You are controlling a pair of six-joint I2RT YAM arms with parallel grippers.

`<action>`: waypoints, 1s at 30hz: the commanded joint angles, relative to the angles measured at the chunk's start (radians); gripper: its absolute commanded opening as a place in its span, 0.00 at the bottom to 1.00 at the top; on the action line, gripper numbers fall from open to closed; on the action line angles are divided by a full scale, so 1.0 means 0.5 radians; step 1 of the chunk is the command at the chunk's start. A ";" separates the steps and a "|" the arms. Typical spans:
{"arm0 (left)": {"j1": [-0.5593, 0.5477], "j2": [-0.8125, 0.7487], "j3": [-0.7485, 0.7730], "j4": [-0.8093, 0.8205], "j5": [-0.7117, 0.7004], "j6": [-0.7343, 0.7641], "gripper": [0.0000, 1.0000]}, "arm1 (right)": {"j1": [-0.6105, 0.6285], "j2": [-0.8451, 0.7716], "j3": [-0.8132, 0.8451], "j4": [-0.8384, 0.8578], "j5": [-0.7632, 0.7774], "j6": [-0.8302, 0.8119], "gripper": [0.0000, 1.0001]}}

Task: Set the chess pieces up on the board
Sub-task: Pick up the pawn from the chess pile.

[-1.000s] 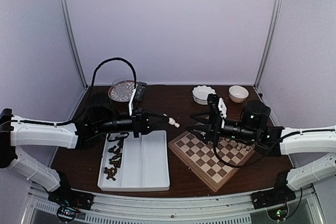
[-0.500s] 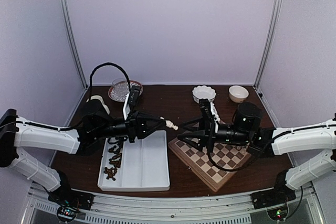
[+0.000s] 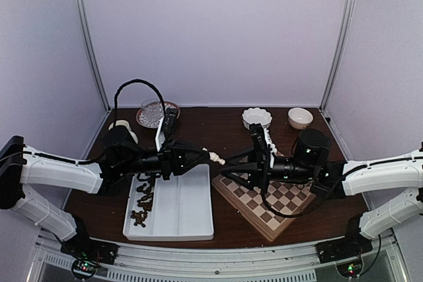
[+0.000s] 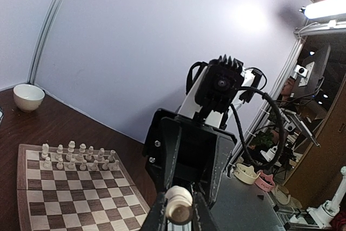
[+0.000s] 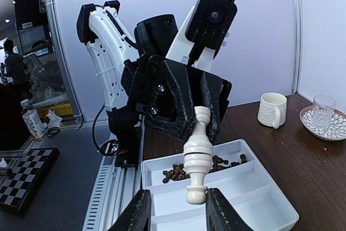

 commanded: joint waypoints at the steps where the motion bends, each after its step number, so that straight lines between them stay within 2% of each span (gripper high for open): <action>1: 0.012 0.036 0.035 0.121 0.031 -0.009 0.01 | 0.027 -0.012 0.057 0.024 0.042 0.008 0.36; 3: 0.012 0.046 0.037 0.121 0.026 -0.007 0.01 | 0.031 -0.020 0.055 0.021 0.074 0.006 0.35; 6: 0.014 0.053 0.041 0.121 0.030 -0.010 0.00 | 0.032 -0.016 0.068 -0.007 0.101 0.005 0.27; 14: 0.012 0.061 0.045 0.121 0.042 -0.003 0.00 | 0.036 -0.006 0.080 -0.028 0.140 0.020 0.16; 18: 0.012 0.068 0.047 0.124 0.046 -0.002 0.00 | 0.034 -0.005 0.096 -0.058 0.163 0.023 0.04; 24: 0.013 0.026 0.037 0.041 0.013 0.072 0.00 | 0.034 -0.030 0.102 -0.116 0.212 0.016 0.00; 28: 0.014 -0.127 -0.018 -0.188 -0.160 0.245 0.00 | 0.034 -0.062 0.153 -0.298 0.237 -0.034 0.00; 30: 0.012 -0.249 -0.054 -0.347 -0.344 0.346 0.00 | 0.034 -0.059 0.227 -0.485 0.326 -0.058 0.00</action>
